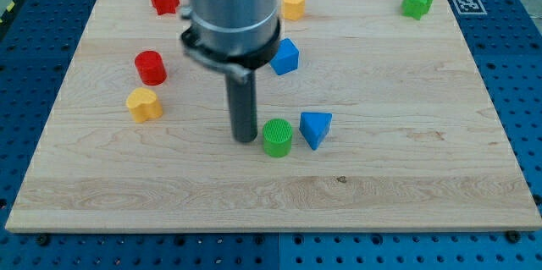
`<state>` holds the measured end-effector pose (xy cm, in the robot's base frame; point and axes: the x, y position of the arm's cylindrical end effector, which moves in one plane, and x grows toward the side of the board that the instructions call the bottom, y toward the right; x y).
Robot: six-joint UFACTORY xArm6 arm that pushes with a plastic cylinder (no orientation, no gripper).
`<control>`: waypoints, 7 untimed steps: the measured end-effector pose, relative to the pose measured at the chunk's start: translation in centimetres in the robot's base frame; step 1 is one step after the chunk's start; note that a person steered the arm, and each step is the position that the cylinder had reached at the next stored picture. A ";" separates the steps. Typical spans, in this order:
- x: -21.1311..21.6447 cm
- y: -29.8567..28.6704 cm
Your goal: Drag the green circle to the center right of the board
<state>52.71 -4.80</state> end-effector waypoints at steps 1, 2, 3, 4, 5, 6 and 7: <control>4.4 0.2; 3.0 6.1; -2.8 9.8; -3.8 9.9; 0.9 9.4; 5.2 7.0; 5.8 -0.8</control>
<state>58.55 -5.64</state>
